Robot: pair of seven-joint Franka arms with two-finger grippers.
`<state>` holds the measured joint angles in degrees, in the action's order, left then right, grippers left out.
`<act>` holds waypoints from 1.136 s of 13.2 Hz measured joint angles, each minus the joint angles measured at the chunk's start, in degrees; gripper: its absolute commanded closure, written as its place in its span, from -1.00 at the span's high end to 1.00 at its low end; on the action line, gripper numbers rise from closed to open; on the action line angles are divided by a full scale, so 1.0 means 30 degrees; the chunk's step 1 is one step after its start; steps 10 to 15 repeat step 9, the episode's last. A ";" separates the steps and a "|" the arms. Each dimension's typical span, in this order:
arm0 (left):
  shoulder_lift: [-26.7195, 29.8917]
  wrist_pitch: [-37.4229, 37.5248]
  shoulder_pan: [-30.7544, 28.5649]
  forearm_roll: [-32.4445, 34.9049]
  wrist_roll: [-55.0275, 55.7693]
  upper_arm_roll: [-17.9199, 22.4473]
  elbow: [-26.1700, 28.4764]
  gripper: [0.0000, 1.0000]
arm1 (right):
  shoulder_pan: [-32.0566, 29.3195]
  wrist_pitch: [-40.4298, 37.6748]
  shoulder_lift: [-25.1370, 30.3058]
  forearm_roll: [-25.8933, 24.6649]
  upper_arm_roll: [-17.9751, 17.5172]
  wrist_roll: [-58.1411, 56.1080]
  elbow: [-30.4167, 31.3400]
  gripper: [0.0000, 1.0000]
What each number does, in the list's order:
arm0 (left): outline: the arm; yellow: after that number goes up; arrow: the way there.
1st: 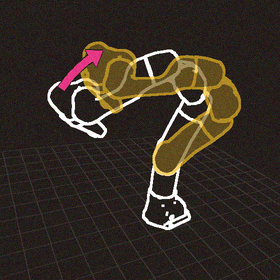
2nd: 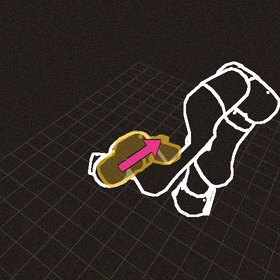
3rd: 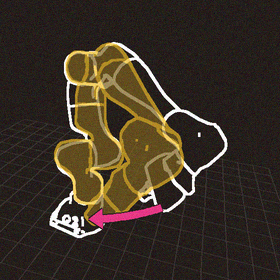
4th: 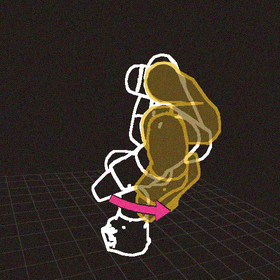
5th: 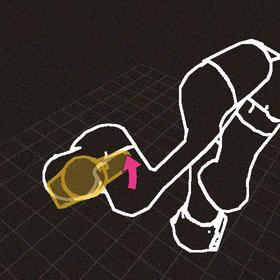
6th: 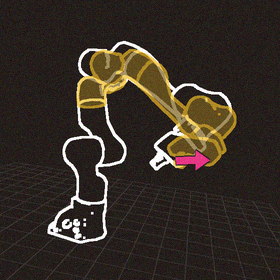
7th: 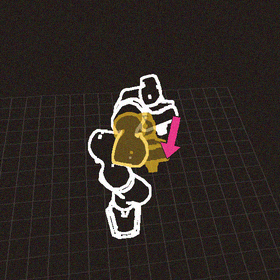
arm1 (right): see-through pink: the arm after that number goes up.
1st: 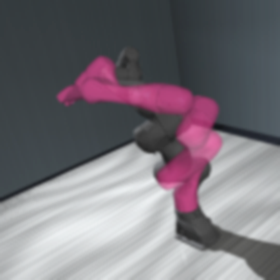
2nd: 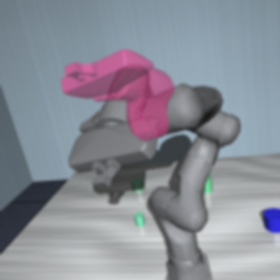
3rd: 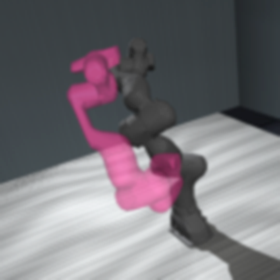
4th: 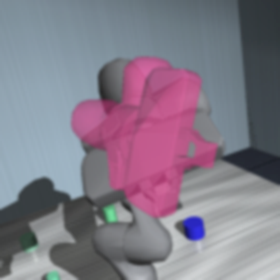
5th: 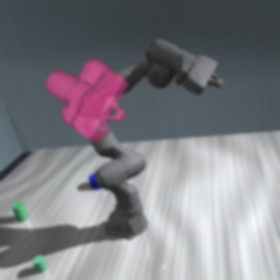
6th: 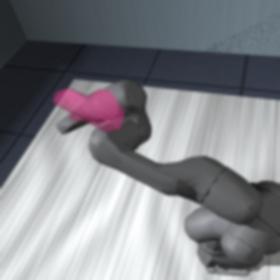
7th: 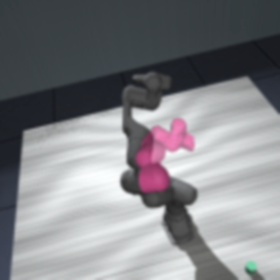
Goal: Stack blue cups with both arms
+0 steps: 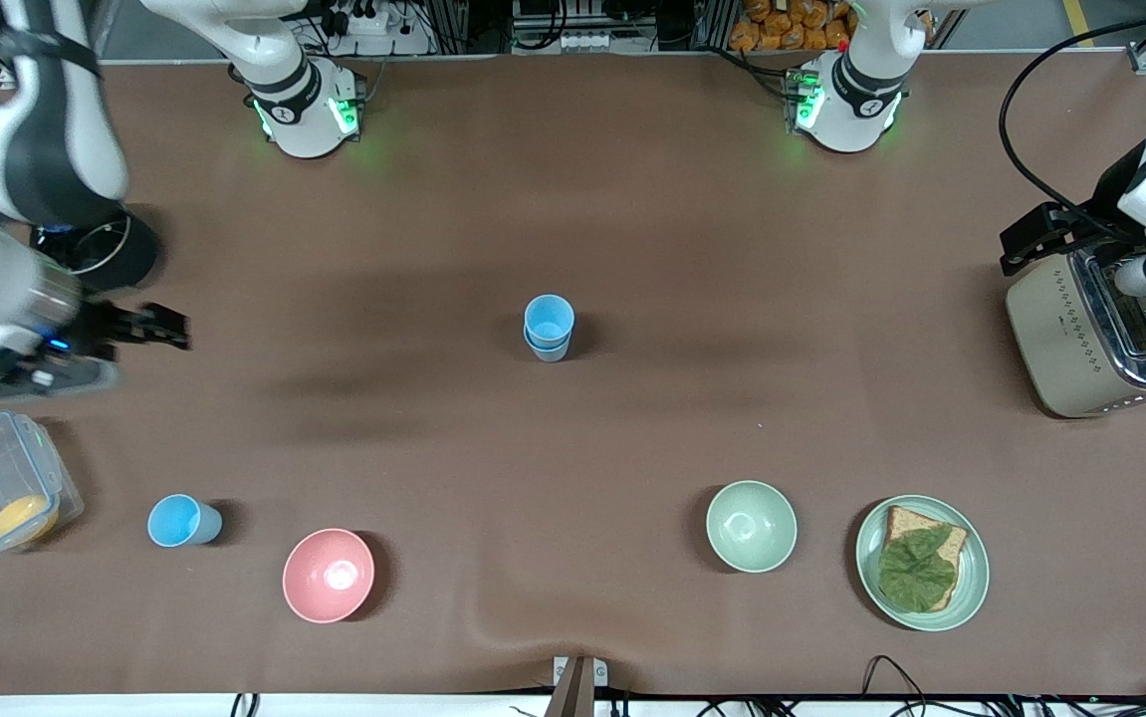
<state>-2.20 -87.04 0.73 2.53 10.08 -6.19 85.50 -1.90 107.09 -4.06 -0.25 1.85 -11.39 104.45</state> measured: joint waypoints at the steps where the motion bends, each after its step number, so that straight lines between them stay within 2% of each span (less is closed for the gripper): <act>1: 0.0018 0.0006 0.0001 -0.0001 0.0000 -0.0002 -0.0004 1.00 | -0.0310 -0.0189 0.0627 0.0000 0.0000 -0.0147 0.0070 1.00; 5: 0.0049 0.0053 -0.0007 -0.0002 0.0000 0.0026 -0.0006 1.00 | -0.0379 -0.1784 0.2494 0.0000 -0.0212 0.0344 0.0110 1.00; 15: 0.0050 0.0071 -0.0007 -0.0002 0.0000 0.0042 -0.0007 1.00 | -0.0419 -0.2308 0.2633 0.0375 -0.0179 0.1574 -0.0138 1.00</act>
